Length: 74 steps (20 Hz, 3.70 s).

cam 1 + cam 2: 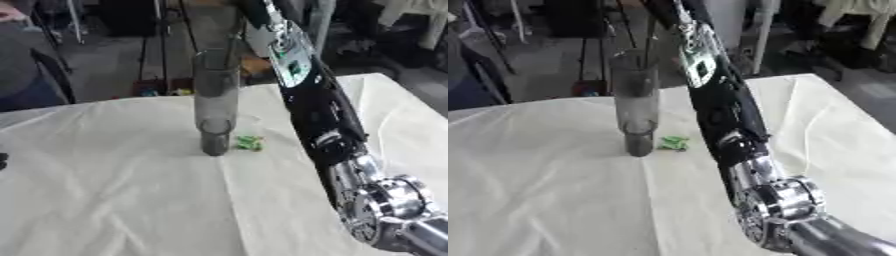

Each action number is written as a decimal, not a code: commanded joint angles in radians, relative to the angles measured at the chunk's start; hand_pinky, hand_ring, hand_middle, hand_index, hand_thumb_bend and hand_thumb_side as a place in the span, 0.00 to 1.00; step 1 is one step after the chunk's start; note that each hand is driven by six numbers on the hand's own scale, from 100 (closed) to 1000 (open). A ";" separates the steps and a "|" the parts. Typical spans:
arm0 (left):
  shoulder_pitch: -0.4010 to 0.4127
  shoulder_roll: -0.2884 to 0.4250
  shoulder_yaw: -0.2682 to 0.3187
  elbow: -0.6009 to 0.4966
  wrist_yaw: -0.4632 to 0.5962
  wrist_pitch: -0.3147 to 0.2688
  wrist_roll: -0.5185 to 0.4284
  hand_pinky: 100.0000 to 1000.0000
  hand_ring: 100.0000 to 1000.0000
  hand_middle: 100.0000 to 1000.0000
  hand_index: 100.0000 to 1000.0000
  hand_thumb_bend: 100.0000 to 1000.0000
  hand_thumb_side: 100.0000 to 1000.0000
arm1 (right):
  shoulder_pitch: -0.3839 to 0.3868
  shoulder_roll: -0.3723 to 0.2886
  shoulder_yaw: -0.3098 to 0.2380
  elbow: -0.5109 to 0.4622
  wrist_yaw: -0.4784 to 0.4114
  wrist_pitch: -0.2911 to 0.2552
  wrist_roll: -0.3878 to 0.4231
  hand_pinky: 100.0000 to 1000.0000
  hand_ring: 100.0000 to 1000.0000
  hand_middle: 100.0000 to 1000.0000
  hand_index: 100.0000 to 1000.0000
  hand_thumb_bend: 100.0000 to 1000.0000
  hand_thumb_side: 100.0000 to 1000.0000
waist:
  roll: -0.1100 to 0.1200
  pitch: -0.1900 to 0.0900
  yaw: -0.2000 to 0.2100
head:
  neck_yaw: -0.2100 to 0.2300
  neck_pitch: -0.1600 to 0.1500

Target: Arrange flowers into the vase.

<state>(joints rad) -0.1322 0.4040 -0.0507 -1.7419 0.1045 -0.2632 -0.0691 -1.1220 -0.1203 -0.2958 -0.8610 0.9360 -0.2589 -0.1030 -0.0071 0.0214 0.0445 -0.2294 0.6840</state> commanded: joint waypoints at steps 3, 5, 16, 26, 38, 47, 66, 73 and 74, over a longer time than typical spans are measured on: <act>-0.008 0.022 0.012 -0.017 -0.004 0.000 0.004 0.74 0.71 0.70 0.76 0.70 0.96 | -0.010 -0.023 0.017 0.003 -0.019 -0.021 0.022 0.16 0.36 0.18 0.34 0.00 1.00 | 0.003 -0.012 0.001 | 0.006 0.001; -0.007 0.022 0.012 -0.017 -0.004 0.001 0.004 0.74 0.71 0.70 0.76 0.70 0.96 | -0.007 -0.021 0.021 0.008 -0.019 -0.028 0.030 0.17 0.36 0.19 0.34 0.00 1.00 | 0.003 -0.013 0.001 | 0.007 0.002; -0.007 0.023 0.012 -0.016 -0.004 0.001 0.004 0.74 0.71 0.70 0.76 0.70 0.96 | -0.009 -0.032 0.041 0.050 0.010 -0.058 0.050 0.20 0.39 0.21 0.36 0.00 1.00 | 0.002 -0.015 0.000 | 0.010 0.004; -0.001 0.027 0.014 -0.016 -0.005 0.000 0.006 0.74 0.71 0.70 0.76 0.70 0.96 | -0.007 -0.077 0.074 0.086 0.000 -0.110 0.088 0.23 0.41 0.23 0.38 0.00 1.00 | -0.001 -0.019 -0.008 | 0.015 0.010; 0.003 0.030 0.016 -0.016 -0.006 0.000 0.009 0.74 0.71 0.70 0.76 0.70 0.96 | 0.017 -0.111 0.113 0.102 -0.086 -0.152 0.148 0.25 0.42 0.24 0.40 0.00 1.00 | -0.001 -0.023 -0.017 | 0.020 0.011; 0.004 0.031 0.016 -0.016 -0.007 0.000 0.009 0.74 0.71 0.70 0.76 0.70 0.96 | 0.010 -0.122 0.137 0.118 -0.110 -0.185 0.206 0.26 0.43 0.25 0.40 0.00 1.00 | -0.003 -0.024 -0.018 | 0.022 0.013; 0.005 0.032 0.015 -0.013 -0.006 0.001 0.007 0.74 0.71 0.70 0.76 0.70 0.96 | -0.009 -0.128 0.169 0.178 -0.029 -0.256 0.291 0.43 0.54 0.40 0.52 0.00 1.00 | -0.010 -0.024 -0.016 | 0.021 0.016; 0.006 0.032 0.016 -0.013 -0.007 0.000 0.007 0.74 0.71 0.70 0.76 0.70 0.96 | -0.008 -0.130 0.164 0.179 -0.004 -0.269 0.312 0.65 0.65 0.51 0.58 0.00 1.00 | -0.009 -0.025 -0.017 | 0.022 0.015; 0.006 0.032 0.016 -0.013 -0.007 0.000 0.007 0.74 0.71 0.70 0.76 0.70 0.96 | -0.008 -0.130 0.163 0.178 -0.005 -0.268 0.314 0.64 0.65 0.51 0.58 0.00 1.00 | -0.009 -0.025 -0.017 | 0.022 0.015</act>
<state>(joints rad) -0.1211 0.4062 -0.0444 -1.7415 0.1006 -0.2621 -0.0623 -1.1016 -0.2241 -0.1292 -0.6713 0.9251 -0.5249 0.2061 -0.0195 0.0063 0.0283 -0.2116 0.6935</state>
